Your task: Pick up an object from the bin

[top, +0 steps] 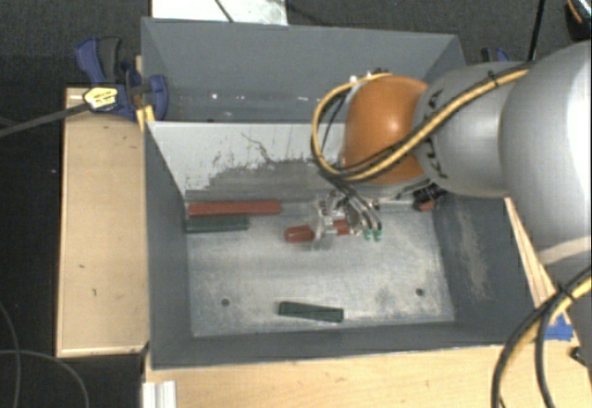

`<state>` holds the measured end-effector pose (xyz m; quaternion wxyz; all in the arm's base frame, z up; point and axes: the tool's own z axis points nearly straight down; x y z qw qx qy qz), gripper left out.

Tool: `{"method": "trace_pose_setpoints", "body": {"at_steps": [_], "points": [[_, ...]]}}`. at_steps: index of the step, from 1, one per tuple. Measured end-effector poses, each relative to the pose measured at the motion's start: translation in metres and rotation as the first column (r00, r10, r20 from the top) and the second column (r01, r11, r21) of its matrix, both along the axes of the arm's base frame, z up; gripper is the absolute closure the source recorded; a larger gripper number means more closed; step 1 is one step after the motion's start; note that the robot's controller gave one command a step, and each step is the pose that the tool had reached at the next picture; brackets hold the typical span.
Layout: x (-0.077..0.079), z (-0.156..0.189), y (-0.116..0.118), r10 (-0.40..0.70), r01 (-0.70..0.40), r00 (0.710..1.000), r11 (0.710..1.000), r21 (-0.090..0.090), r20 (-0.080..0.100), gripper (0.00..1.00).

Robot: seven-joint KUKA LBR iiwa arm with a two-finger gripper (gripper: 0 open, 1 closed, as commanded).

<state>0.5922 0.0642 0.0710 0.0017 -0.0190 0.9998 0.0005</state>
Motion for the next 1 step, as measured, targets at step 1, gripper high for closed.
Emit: {"method": "trace_pose_setpoints", "body": {"at_steps": [1], "points": [[-0.0086,0.1455,0.0217,0.045,-0.045,0.999,0.999,0.000,0.008,1.00]]}}
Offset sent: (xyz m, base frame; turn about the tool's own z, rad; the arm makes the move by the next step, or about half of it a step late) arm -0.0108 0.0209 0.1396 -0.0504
